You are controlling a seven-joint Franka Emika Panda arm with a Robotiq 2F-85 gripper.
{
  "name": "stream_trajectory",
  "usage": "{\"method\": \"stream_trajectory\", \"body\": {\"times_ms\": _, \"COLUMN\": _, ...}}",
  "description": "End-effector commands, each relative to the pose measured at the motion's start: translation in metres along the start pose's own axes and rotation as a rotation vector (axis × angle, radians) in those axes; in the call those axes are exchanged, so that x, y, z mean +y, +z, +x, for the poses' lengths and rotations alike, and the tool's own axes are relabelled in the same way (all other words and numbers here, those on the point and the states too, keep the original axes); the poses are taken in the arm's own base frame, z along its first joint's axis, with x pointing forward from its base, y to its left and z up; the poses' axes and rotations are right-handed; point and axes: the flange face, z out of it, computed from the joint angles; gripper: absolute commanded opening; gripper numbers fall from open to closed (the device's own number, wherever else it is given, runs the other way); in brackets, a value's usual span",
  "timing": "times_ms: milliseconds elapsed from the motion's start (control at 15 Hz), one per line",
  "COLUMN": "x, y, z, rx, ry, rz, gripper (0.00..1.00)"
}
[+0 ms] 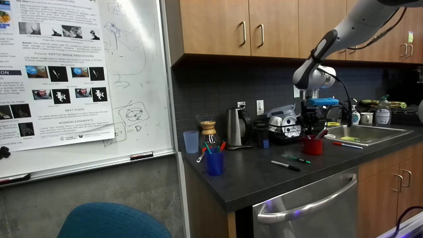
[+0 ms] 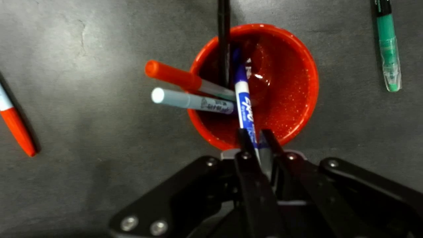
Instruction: Remove one marker from the red cup
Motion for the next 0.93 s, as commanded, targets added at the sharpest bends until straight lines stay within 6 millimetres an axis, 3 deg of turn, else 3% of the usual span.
{"method": "stream_trajectory", "body": {"times_ms": 0, "x": 0.001, "y": -0.021, "z": -0.003, "rx": 0.008, "ry": -0.02, "rz": 0.0, "gripper": 0.03}}
{"method": "stream_trajectory", "body": {"times_ms": 533, "x": -0.014, "y": -0.081, "z": -0.019, "rx": 0.017, "ry": -0.086, "rz": 0.014, "gripper": 0.03}}
{"method": "stream_trajectory", "body": {"times_ms": 867, "x": -0.04, "y": -0.115, "z": -0.035, "rx": -0.004, "ry": -0.169, "rz": 0.05, "gripper": 0.03}}
